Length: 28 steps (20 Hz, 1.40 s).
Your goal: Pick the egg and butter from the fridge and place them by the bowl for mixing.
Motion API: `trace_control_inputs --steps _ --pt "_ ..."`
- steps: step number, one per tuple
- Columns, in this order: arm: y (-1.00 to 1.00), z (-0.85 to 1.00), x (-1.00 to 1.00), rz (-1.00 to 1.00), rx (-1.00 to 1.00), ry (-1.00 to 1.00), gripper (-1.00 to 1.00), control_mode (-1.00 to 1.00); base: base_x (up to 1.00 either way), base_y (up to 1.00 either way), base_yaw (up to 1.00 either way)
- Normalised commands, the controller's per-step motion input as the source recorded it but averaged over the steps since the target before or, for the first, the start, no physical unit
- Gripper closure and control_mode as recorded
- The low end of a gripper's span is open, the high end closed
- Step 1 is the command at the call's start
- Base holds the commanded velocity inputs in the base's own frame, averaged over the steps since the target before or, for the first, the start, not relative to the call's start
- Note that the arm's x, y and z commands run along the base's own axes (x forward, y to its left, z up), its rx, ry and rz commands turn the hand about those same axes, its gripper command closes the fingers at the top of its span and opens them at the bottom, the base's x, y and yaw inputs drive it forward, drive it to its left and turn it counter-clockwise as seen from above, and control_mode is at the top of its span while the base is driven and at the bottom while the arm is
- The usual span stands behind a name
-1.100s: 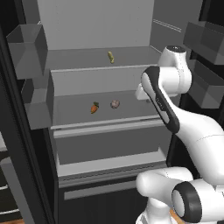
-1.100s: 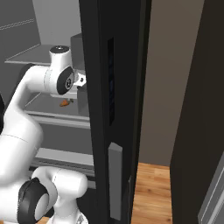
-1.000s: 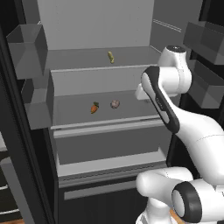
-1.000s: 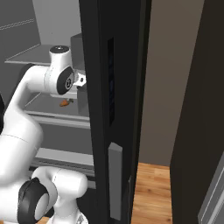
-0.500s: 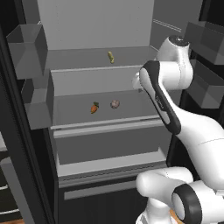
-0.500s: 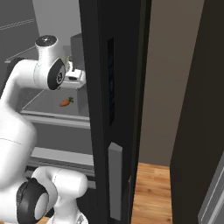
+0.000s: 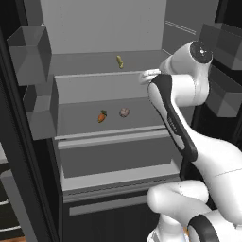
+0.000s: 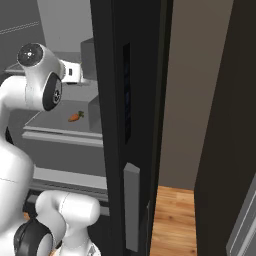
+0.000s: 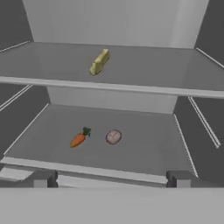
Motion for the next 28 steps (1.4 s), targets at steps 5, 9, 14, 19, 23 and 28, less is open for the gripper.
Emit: trace_control_inputs --steps 5,9,14,19,23,28 --pt "0.0 0.01 0.0 0.0 0.01 -0.22 -1.0 -1.0 0.0 0.0 0.0" --pt "0.0 0.03 0.0 0.0 0.0 0.0 -1.0 -1.0 0.0 0.0 0.0" --pt "0.03 0.55 0.27 -0.09 0.02 -0.01 -1.0 -1.0 0.0 0.0 0.0" --pt "0.15 0.75 0.37 -0.08 0.07 0.0 -1.0 -1.0 0.0 0.0 0.0" --pt "0.15 0.36 0.18 0.01 0.15 -0.03 -1.0 -1.0 0.0 0.0 0.0" --pt "0.34 -0.02 0.11 0.26 0.15 0.01 -1.0 -1.0 0.0 0.0 0.0"
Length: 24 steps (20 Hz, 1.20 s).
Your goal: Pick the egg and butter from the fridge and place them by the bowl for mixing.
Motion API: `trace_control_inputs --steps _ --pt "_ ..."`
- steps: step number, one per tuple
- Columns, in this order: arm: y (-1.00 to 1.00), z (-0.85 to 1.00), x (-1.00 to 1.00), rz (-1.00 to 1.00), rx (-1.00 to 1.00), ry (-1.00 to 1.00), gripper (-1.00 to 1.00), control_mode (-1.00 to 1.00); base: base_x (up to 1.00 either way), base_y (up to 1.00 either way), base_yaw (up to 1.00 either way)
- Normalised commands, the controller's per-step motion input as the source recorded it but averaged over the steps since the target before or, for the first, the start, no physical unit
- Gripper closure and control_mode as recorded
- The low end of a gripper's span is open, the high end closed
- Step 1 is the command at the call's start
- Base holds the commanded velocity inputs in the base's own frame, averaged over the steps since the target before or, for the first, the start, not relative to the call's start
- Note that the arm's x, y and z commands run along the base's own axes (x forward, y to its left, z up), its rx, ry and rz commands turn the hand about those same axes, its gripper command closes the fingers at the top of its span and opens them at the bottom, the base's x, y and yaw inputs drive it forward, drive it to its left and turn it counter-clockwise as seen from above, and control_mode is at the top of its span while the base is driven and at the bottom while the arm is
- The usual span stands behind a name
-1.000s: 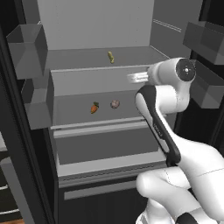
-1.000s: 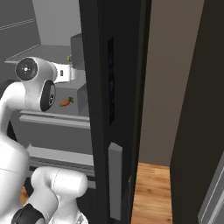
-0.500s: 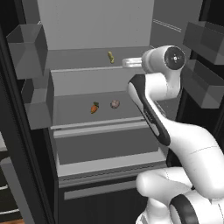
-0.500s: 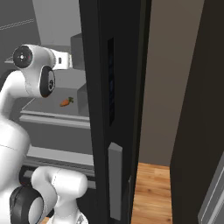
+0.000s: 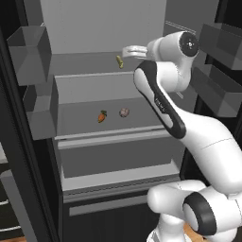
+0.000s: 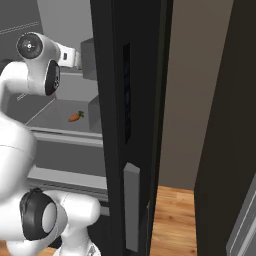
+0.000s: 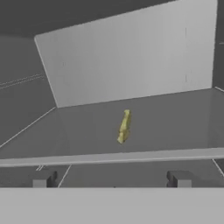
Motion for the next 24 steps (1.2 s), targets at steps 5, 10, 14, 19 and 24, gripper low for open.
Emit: trace_control_inputs --steps 5,10,14,19,24 --pt "0.14 -0.04 0.0 0.02 -0.04 0.09 -1.0 -1.0 0.0 0.0 0.0" --pt "0.11 -0.08 0.13 0.0 -0.08 0.23 -1.0 -1.0 0.0 0.0 0.0" --pt "0.01 0.0 0.12 0.0 -0.04 0.11 -1.0 -1.0 0.0 0.0 0.0" --pt "0.0 -0.03 0.13 0.0 -0.05 0.0 -1.0 -1.0 0.0 0.0 0.0" --pt "0.0 -0.1 0.34 0.0 -0.07 0.05 -1.0 -1.0 0.0 0.0 0.0"
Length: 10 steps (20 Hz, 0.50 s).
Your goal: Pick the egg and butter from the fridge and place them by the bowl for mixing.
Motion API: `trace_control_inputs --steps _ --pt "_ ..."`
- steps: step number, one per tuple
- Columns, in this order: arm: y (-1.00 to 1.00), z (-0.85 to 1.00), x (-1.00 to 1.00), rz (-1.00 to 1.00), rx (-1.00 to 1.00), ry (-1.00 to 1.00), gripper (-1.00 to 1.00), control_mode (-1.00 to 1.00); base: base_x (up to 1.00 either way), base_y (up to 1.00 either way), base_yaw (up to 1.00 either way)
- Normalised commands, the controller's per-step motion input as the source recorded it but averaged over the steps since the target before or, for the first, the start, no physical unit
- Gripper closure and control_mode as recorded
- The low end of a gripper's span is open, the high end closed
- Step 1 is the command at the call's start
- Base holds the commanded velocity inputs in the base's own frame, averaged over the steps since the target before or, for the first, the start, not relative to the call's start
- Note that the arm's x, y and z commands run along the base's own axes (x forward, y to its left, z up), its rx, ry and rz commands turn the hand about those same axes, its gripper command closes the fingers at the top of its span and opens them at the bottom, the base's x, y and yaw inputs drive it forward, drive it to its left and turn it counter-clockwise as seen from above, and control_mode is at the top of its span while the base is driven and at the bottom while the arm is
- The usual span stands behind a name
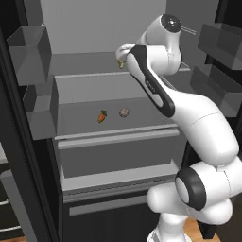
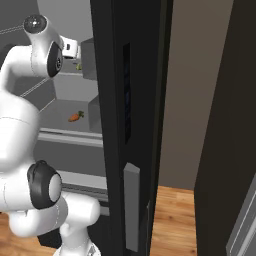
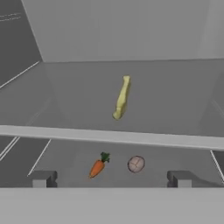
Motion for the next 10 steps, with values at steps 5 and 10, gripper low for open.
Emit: trace_control_inputs --steps 5,10 --pt "0.0 -0.1 0.55 0.0 -0.08 0.11 -1.0 -1.0 0.0 0.0 0.0" --pt "0.0 -0.15 0.63 0.0 -0.09 0.15 -1.0 -1.0 0.0 0.0 0.0"
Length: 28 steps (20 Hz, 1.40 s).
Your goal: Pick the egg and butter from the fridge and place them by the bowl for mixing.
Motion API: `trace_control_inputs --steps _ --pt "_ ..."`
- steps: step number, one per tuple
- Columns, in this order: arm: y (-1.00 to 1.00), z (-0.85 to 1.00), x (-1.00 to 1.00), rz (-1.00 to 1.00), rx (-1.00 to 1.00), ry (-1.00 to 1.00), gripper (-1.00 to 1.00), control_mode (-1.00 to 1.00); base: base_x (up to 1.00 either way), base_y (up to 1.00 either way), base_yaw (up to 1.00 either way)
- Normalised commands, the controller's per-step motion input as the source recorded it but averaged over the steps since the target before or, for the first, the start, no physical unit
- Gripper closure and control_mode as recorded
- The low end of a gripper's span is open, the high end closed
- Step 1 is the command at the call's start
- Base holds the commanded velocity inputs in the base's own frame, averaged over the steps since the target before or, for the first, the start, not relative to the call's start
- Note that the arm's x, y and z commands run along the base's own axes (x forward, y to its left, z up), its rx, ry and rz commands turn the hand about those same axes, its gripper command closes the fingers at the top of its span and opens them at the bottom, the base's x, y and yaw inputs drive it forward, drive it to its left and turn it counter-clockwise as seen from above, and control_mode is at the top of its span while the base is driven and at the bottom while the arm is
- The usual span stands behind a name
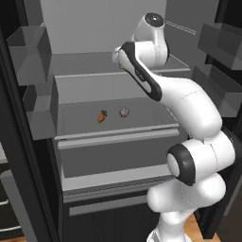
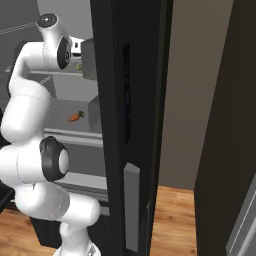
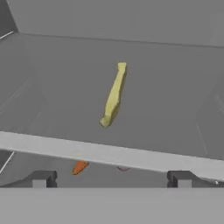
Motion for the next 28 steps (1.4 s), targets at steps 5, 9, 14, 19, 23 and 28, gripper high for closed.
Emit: trace_control_inputs --steps 5,9,14,19,23,28 --pt "0.0 -0.22 0.6 0.0 -0.05 0.08 -1.0 -1.0 0.0 0.0 0.0" --pt "0.0 -0.15 0.48 0.0 -0.02 0.0 -1.0 -1.0 0.0 0.0 0.0" --pt "0.0 -0.18 0.28 0.0 0.0 0.0 -1.0 -1.0 0.0 0.0 0.0" --pt "0.01 -0.19 0.21 0.0 0.0 -0.02 -1.0 -1.0 0.0 0.0 0.0" --pt "0.02 -0.19 0.3 0.0 -0.01 -0.05 -1.0 -1.0 0.0 0.0 0.0" --pt "0.06 -0.07 0.42 0.0 0.0 -0.04 -1.0 -1.0 0.0 0.0 0.0"
